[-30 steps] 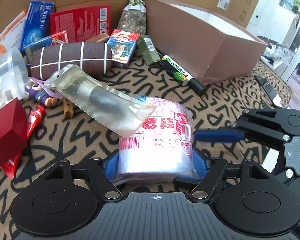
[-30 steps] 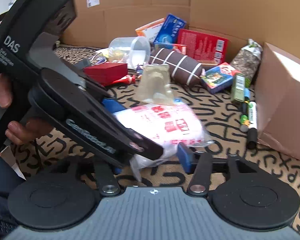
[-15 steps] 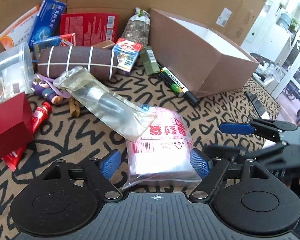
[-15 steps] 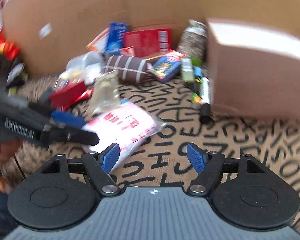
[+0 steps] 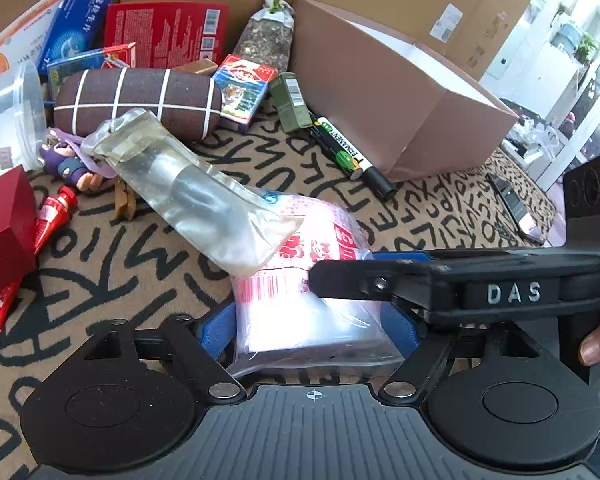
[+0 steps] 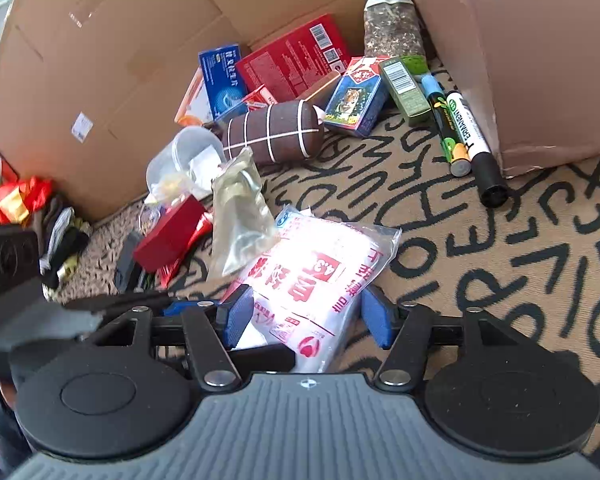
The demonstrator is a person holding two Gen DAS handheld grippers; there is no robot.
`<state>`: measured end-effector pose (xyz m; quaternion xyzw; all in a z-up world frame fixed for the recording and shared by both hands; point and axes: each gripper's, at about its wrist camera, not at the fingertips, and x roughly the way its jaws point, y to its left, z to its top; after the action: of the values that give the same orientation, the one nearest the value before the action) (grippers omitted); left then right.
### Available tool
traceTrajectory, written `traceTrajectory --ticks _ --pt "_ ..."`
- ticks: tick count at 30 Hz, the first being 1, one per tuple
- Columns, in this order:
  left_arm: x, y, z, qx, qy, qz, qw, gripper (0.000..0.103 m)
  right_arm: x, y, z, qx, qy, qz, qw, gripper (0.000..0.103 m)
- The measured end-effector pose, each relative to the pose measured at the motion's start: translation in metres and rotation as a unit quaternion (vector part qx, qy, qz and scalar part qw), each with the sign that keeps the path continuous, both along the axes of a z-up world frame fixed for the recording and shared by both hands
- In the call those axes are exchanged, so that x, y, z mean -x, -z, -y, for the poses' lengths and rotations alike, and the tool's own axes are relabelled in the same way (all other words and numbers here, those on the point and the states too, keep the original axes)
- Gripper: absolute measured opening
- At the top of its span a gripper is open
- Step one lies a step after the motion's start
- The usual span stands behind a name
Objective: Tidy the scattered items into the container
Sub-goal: 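Close the left tool on the white printed plastic bag, then lift the white bag with the left tool toward the pink box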
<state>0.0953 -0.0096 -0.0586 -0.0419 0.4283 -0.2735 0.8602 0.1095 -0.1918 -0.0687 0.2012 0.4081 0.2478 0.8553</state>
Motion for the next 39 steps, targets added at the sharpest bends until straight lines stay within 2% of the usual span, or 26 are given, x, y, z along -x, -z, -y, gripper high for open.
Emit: traceTrajectory --ticks 2,5,7,8,9,13,17,20,31,39 --pt "0.000 0.001 0.001 0.000 0.004 0.005 1.0000 0.091 -0.002 0.003 0.002 -0.017 0.001 -0.003 1.000 0.071" --pt "0.001 0.003 0.002 0.000 0.007 0.011 0.9999 0.092 -0.001 0.002 -0.001 -0.006 -0.020 0.011 1.000 0.074" --pt "0.003 0.004 0.002 0.001 0.009 0.014 0.9999 0.093 0.001 0.003 -0.005 -0.007 -0.035 0.022 0.999 0.086" --pt "0.005 0.004 0.002 -0.001 0.011 0.020 0.9997 0.094 0.001 0.003 -0.008 -0.010 -0.042 0.028 0.999 0.095" --pt "0.007 0.005 0.003 -0.003 0.013 0.025 0.9996 0.095 0.002 0.004 -0.011 -0.009 -0.045 0.032 0.998 0.098" --pt "0.013 0.008 0.007 -0.010 0.011 0.042 0.9990 0.096 0.002 0.002 -0.019 0.005 -0.038 0.035 0.999 0.099" --pt "0.011 0.005 0.009 -0.015 0.003 0.040 0.9991 0.090 0.001 0.001 -0.016 0.000 -0.016 0.024 1.000 0.091" --pt "0.010 0.004 0.008 -0.020 -0.005 0.044 0.9988 0.076 0.003 0.001 -0.014 0.022 -0.009 0.032 0.999 0.073" --pt "0.030 -0.004 0.009 -0.032 -0.014 0.058 0.9977 0.065 0.030 -0.008 -0.004 0.036 -0.017 0.083 0.996 0.052" --pt "0.047 -0.019 0.027 -0.044 0.000 0.097 0.9943 0.058 0.056 -0.029 0.005 0.057 -0.004 0.128 0.990 0.037"
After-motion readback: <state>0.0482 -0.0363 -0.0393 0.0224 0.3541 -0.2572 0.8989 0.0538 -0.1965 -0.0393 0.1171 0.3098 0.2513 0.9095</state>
